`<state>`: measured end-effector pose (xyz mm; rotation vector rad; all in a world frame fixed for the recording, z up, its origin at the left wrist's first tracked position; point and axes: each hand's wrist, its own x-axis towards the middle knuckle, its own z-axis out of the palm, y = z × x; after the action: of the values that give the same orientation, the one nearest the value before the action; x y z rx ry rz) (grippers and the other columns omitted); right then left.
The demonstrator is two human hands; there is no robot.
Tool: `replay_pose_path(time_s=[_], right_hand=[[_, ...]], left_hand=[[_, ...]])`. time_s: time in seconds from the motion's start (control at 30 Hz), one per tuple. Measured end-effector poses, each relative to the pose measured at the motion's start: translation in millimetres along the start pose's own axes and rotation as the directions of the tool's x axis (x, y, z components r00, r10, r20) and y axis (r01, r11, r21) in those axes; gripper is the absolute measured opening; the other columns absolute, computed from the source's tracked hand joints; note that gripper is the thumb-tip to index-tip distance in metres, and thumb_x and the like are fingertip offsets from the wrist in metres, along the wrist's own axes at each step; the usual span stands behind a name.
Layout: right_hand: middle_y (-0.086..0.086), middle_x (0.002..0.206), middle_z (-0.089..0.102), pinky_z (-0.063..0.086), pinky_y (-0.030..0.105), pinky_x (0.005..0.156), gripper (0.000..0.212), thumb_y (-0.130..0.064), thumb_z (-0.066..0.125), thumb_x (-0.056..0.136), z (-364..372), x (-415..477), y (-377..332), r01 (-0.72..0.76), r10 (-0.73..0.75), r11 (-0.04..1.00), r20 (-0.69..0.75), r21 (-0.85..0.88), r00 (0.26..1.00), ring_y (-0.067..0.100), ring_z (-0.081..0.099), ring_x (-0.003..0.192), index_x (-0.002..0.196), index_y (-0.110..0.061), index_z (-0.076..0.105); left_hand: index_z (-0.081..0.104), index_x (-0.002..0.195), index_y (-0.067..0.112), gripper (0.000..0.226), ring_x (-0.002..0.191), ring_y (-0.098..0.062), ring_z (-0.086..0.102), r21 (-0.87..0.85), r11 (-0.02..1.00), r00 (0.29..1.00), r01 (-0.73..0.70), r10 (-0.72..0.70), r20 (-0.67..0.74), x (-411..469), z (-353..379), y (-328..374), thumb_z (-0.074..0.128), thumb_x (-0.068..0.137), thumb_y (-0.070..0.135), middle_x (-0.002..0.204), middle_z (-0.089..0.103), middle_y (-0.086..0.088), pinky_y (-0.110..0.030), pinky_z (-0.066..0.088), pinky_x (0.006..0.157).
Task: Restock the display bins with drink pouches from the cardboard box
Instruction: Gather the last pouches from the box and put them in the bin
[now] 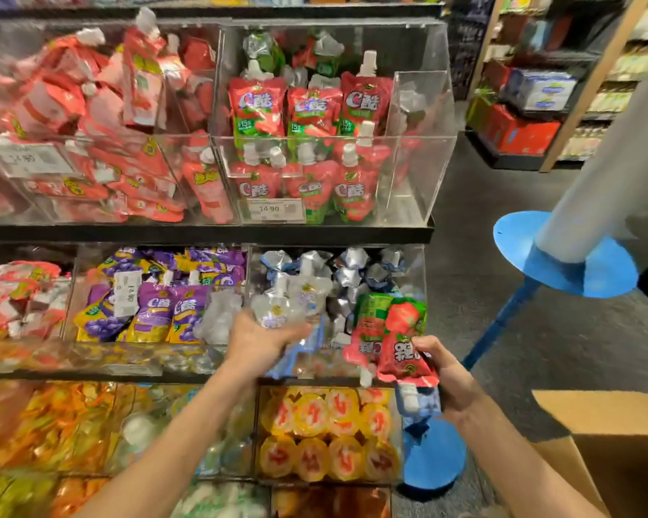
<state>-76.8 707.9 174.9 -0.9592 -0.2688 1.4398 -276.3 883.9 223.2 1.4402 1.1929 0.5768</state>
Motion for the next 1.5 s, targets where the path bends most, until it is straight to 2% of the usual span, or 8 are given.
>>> replay_pose_path(time_s=[0.2,0.43,0.57,0.83,0.97,1.27,1.4,1.5], right_hand=[[0.021,0.091,0.074,0.06,0.034,0.061,0.085,-0.034,0.101,0.018,-6.4,13.5,-25.8,-0.135,0.139,0.987,0.042,-0.091,0.989,0.029,0.072,0.068,0.091,0.001,0.076],[0.015,0.086,0.074,0.057,0.032,0.055,0.084,-0.041,0.099,0.015,6.2,26.9,-24.4,-0.199,0.206,0.962,0.018,-0.188,0.978,0.027,0.071,0.064,0.088,-0.005,0.077],[0.016,0.089,0.073,0.058,0.032,0.058,0.096,-0.041,0.099,0.022,15.7,31.8,-24.3,-0.168,0.166,0.964,-0.027,-0.206,0.986,0.027,0.069,0.065,0.103,-0.001,0.067],[0.014,0.071,0.071,0.054,0.027,0.046,0.042,-0.027,0.077,0.064,42.3,24.0,-23.5,-0.083,0.076,0.992,-0.079,-0.091,0.994,0.023,0.068,0.053,0.092,0.002,0.064],[0.024,0.086,0.073,0.057,0.033,0.05,0.065,-0.027,0.096,0.035,52.1,21.1,-17.4,-0.068,0.062,0.992,-0.065,-0.107,0.996,0.03,0.073,0.063,0.088,0.005,0.075],[0.021,0.088,0.074,0.057,0.033,0.052,0.052,-0.026,0.073,0.072,51.3,6.3,-27.4,0.011,-0.024,0.996,-0.136,-0.094,0.99,0.028,0.073,0.065,0.113,0.004,0.061],[0.024,0.097,0.073,0.059,0.035,0.057,0.1,-0.034,0.099,0.028,43.6,6.0,-32.0,0.046,-0.06,0.994,-0.147,-0.096,0.987,0.032,0.074,0.072,0.114,0.002,0.064],[0.024,0.097,0.073,0.059,0.036,0.056,0.087,-0.035,0.098,0.034,43.1,3.0,-37.4,0.042,-0.052,0.996,-0.144,-0.073,0.988,0.031,0.074,0.072,0.108,0.002,0.069]], left_hand=[[0.074,0.082,0.02,0.047,0.069,-0.02,0.071,0.341,0.94,0.974,0.028,0.051,-0.22,45.2,0.8,-2.0,0.088,0.053,0.054,0.072,0.074,0.004,-0.044,0.06,0.065],[0.06,0.081,0.009,0.045,0.067,-0.024,0.063,0.544,0.823,0.949,0.162,0.02,-0.314,38.9,7.1,8.5,0.085,0.074,0.045,0.068,0.062,-0.005,-0.031,0.041,0.052],[0.043,0.125,0.017,0.065,0.098,-0.03,0.061,0.746,0.665,0.946,0.027,0.225,-0.235,31.2,14.5,-1.5,0.082,0.079,0.041,0.115,0.054,-0.007,-0.04,0.049,0.072],[0.041,0.125,0.015,0.058,0.103,-0.035,0.063,0.936,0.334,0.884,-0.108,0.463,-0.063,44.4,-16.9,-13.1,0.078,0.082,0.027,0.116,0.064,-0.011,-0.042,0.053,0.068],[0.032,0.129,0.018,0.054,0.111,-0.032,0.059,0.959,0.239,0.911,-0.149,0.41,0.04,45.3,-10.1,-9.0,0.069,0.09,0.024,0.121,0.061,-0.008,-0.039,0.051,0.067],[0.033,0.124,0.013,0.051,0.086,-0.024,0.056,0.368,0.926,0.996,-0.085,0.079,0.031,50.0,-17.0,23.9,0.06,0.092,0.042,0.107,0.056,-0.008,-0.035,0.041,0.07],[0.045,0.115,0.019,0.029,0.094,-0.023,0.06,0.183,0.959,0.974,-0.215,0.197,0.112,56.4,8.0,26.6,0.06,0.092,0.029,0.109,0.062,-0.007,-0.037,0.048,0.076],[0.053,0.101,0.023,0.024,0.08,-0.015,0.06,0.179,0.921,0.924,-0.346,0.302,0.233,63.1,27.1,18.1,0.074,0.089,0.02,0.09,0.064,0.0,-0.03,0.044,0.07]])
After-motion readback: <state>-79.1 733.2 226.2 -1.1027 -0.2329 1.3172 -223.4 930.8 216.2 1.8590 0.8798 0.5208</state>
